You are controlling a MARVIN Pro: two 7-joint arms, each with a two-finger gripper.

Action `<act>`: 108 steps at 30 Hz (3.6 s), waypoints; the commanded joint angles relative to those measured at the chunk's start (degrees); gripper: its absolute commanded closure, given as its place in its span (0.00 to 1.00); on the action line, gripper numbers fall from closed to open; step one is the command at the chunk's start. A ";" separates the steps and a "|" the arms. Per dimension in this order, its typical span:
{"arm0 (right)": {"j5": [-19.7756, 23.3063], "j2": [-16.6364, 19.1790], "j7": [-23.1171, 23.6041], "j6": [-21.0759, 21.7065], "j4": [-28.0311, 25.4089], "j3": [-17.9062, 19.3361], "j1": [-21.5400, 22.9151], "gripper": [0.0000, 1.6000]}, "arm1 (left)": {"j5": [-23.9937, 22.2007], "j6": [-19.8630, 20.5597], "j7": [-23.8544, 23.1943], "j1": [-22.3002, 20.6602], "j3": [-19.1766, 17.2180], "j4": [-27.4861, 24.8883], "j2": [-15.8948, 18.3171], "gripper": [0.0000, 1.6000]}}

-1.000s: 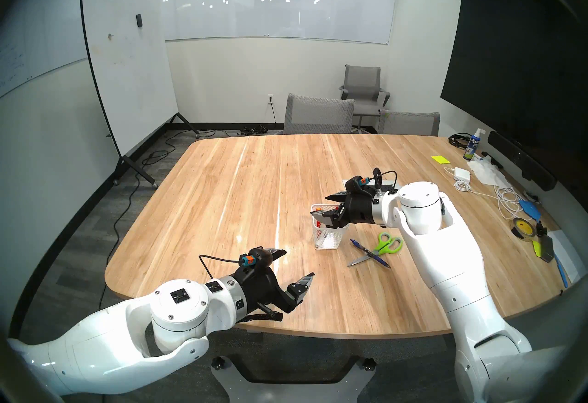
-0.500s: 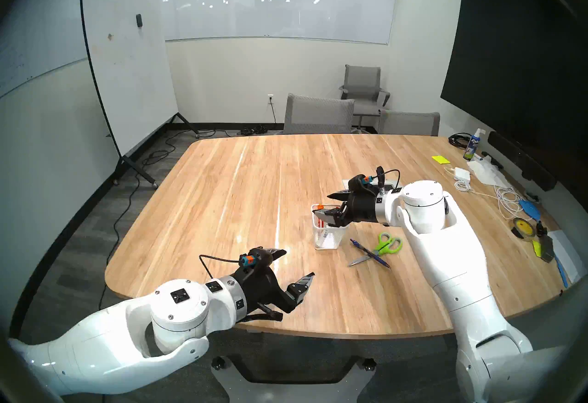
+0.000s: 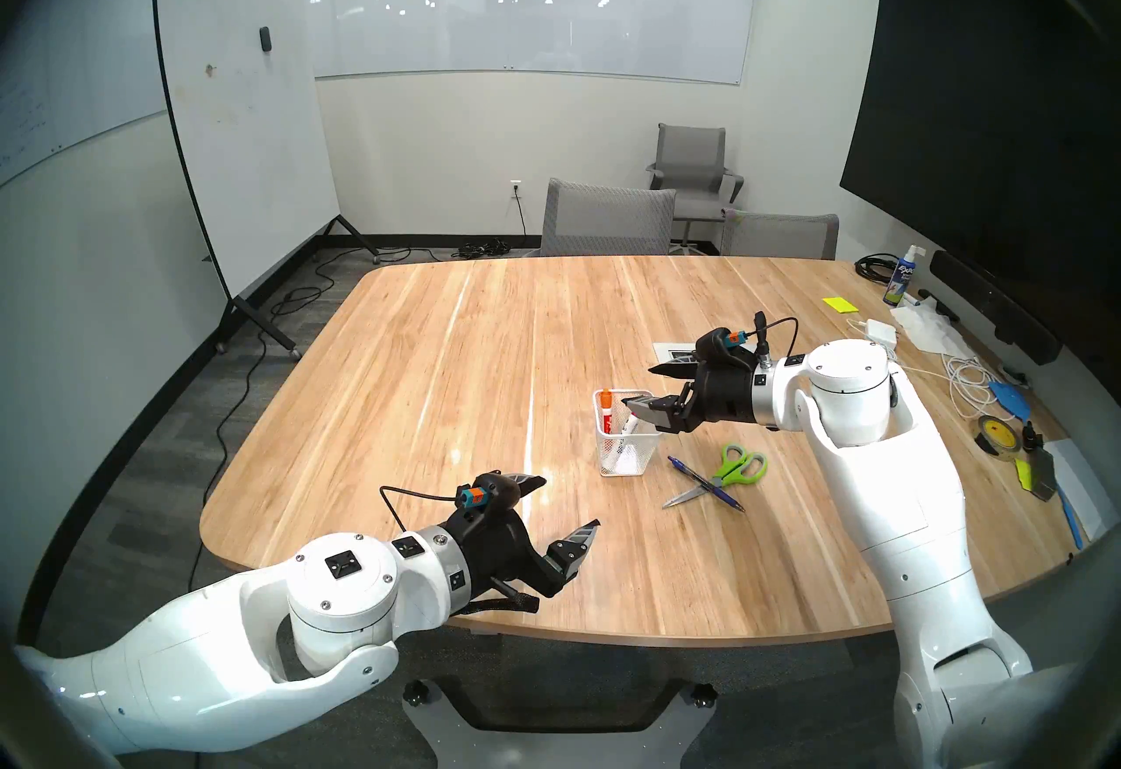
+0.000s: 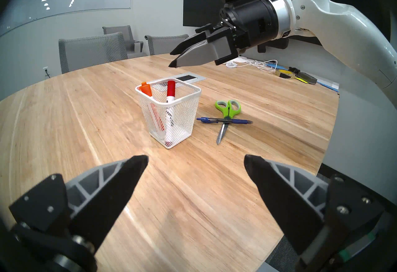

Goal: Place the pen, the marker, and the scissors into the pen holder

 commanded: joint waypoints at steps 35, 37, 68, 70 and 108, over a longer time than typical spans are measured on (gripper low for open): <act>-6.15 14.36 11.48 2.97 -5.88 2.66 -4.60 0.00 | 0.05 -0.52 -0.12 -0.06 -0.12 -0.87 -0.08 0.00; -6.71 14.39 11.48 3.38 -6.07 2.35 -4.79 0.00 | 0.05 -0.52 -0.12 -0.06 -0.12 -0.87 -0.08 0.00; -9.03 13.83 6.49 11.72 -2.59 -7.07 -1.87 0.00 | 0.04 -0.52 -0.12 -0.07 -0.11 -0.87 -0.07 0.00; -8.89 13.83 6.07 11.77 -2.21 -7.61 -1.62 0.00 | 0.04 -0.52 -0.12 -0.07 -0.11 -0.87 -0.07 0.00; -7.99 11.76 0.91 13.92 8.19 -15.64 5.67 0.00 | 0.03 -0.51 -0.11 -0.09 -0.10 -0.87 -0.07 0.00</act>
